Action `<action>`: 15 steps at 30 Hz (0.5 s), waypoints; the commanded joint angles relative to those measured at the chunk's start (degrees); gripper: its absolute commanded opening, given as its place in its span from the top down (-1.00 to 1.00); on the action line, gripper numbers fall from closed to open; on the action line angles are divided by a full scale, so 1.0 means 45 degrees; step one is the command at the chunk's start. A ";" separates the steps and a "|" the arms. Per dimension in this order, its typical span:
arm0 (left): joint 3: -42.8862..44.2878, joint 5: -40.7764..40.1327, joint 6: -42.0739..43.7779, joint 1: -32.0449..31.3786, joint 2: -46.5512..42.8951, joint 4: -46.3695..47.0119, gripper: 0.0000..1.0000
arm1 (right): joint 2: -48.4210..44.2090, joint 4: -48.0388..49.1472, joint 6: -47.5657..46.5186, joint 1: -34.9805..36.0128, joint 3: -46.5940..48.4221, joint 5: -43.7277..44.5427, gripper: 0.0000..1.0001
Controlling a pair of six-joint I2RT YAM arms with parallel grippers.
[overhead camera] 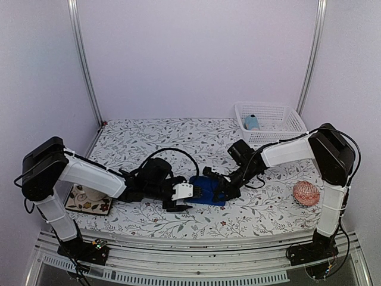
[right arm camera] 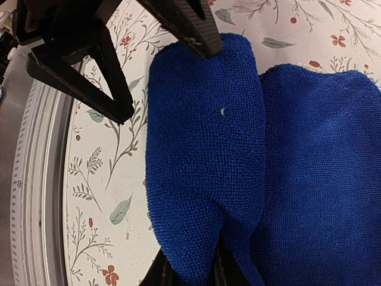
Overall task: Roll the towels
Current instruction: Roll the towel at the center of the board.
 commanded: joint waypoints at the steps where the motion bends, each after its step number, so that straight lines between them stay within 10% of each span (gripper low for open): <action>1: 0.0409 -0.0097 0.0412 -0.0179 0.0322 -0.0181 -0.46 | 0.0732 -0.1375 0.0198 -0.0254 -0.0205 0.0982 0.64; 15: 0.1595 0.0307 0.0380 -0.0027 0.1334 -0.1940 0.48 | 0.0720 -0.1579 0.0127 -0.0341 0.0202 0.1201 0.43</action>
